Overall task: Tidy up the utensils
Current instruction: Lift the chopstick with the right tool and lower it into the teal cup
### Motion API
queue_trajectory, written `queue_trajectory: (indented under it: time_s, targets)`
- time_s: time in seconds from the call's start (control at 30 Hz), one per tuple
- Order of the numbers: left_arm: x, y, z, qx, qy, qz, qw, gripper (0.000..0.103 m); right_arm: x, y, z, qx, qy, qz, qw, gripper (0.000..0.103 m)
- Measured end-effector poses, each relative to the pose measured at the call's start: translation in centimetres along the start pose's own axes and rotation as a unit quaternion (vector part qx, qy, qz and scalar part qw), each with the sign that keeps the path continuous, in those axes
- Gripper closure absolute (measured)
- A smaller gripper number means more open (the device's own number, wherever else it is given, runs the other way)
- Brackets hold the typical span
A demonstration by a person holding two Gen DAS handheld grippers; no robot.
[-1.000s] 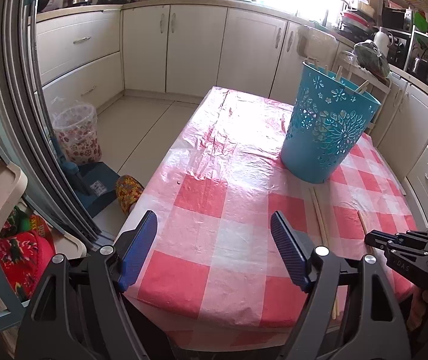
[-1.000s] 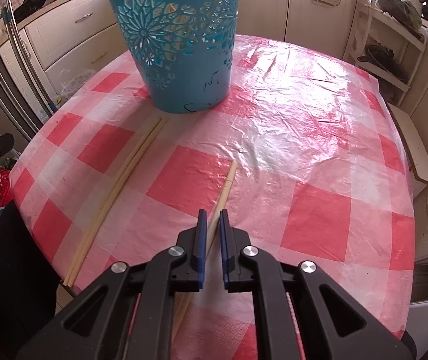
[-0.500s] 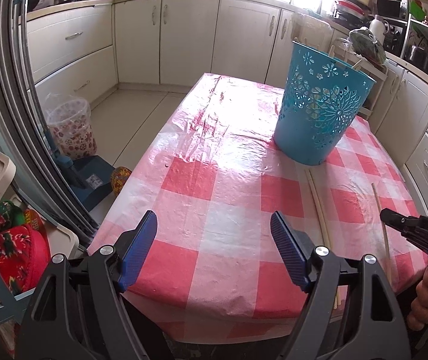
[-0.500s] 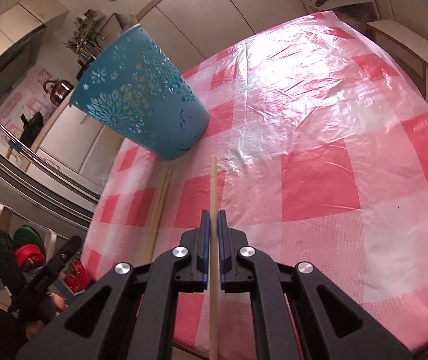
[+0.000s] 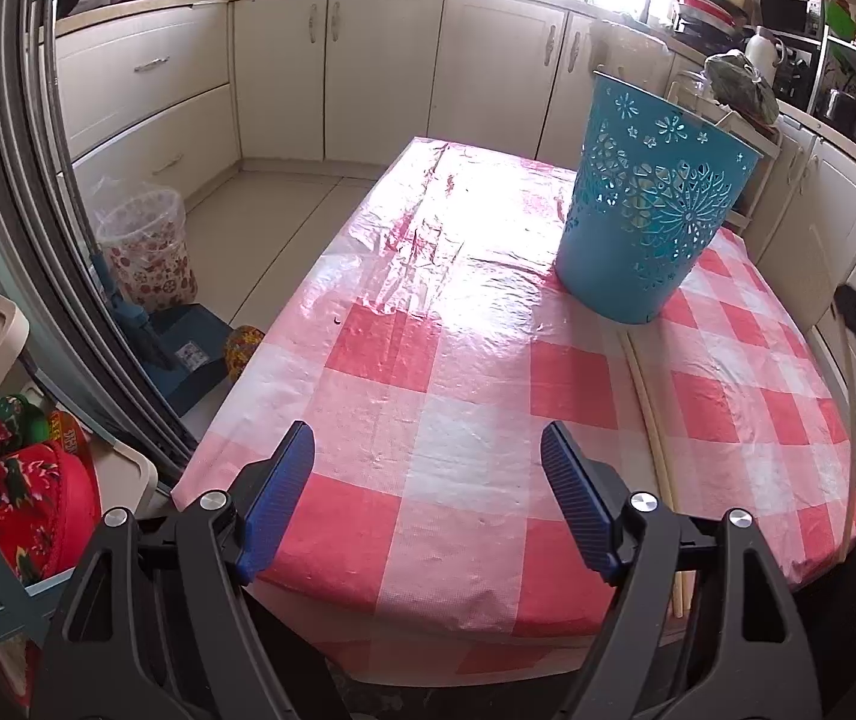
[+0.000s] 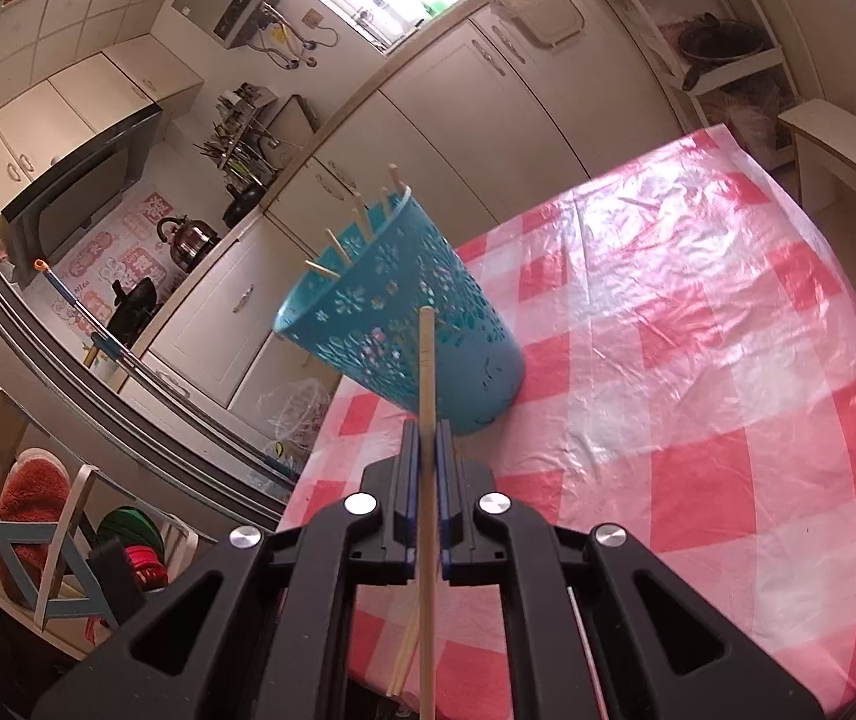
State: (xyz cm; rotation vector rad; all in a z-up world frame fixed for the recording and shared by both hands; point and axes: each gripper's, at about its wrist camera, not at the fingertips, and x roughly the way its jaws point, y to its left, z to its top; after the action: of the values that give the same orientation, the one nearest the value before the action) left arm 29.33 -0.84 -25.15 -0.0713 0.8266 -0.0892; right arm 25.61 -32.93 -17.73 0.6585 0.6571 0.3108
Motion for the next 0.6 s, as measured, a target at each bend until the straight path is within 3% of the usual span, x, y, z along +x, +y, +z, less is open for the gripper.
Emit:
queue_trajectory:
  time_s: [0.33,0.6]
  targets:
    - [0.6,-0.7,-0.5,0.01,0.004,0.0,0.9999,0.029,0.1,8.0,8.6,-0.065,-0.122,0.035,0.99,0.097]
    - [0.7,-0.5,-0.3,0.004,0.005,-0.007,1.0,0.029,4.1,11.7,12.0,-0.131,-0.227,-0.037,0.964,0.097]
